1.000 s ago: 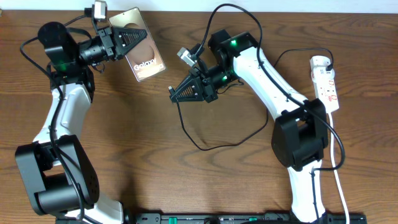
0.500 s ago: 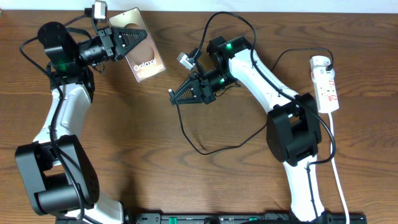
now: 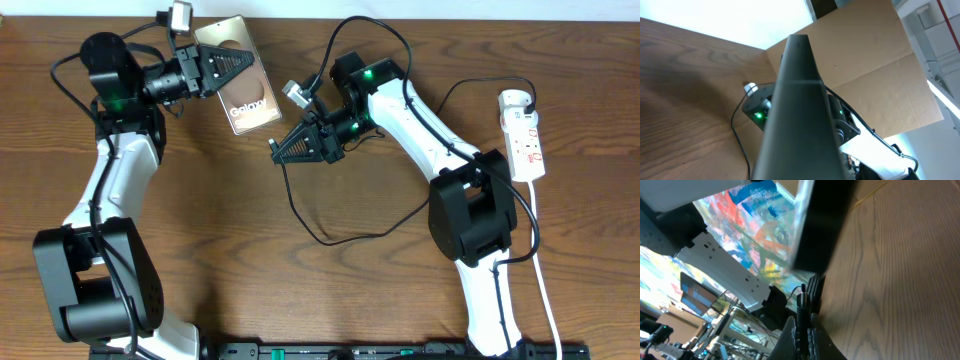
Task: Plug charger to phone and switch on socket
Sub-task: 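Carry the plug with the right gripper toward the phone's bottom port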
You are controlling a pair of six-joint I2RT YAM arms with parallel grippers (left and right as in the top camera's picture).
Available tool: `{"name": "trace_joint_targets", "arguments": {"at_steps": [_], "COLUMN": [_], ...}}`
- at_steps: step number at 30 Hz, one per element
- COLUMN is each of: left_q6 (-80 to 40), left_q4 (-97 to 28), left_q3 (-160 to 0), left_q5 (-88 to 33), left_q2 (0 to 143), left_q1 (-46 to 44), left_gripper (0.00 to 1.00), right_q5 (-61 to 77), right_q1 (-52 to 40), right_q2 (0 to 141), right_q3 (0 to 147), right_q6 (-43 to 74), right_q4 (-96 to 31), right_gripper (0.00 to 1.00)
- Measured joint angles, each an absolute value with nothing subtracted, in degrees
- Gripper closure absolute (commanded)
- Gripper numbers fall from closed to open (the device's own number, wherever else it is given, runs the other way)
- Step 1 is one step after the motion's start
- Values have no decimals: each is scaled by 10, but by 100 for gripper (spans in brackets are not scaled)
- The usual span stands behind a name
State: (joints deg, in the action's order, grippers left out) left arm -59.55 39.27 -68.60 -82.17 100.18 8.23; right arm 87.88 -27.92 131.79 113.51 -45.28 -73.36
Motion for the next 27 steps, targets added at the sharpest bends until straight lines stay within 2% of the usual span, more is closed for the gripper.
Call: {"name": "trace_joint_targets", "arguments": {"at_steps": [9, 18, 27], "left_q6": [-595, -581, -558], "left_q4": [393, 392, 393], "left_q3": [-686, -686, -686], "left_q5": [-821, -821, -820], "left_q2": [1002, 1002, 1002], "left_q1": [80, 80, 80], "left_gripper": [92, 93, 93], "right_q5": [879, 879, 879], "right_q1": [-278, -278, -278], "right_q2": [1318, 1318, 1318], "right_q3": [1135, 1135, 1135], "right_q6": [-426, -349, -316], "right_q4": [-708, -637, -631], "right_gripper": [99, 99, 99]}}
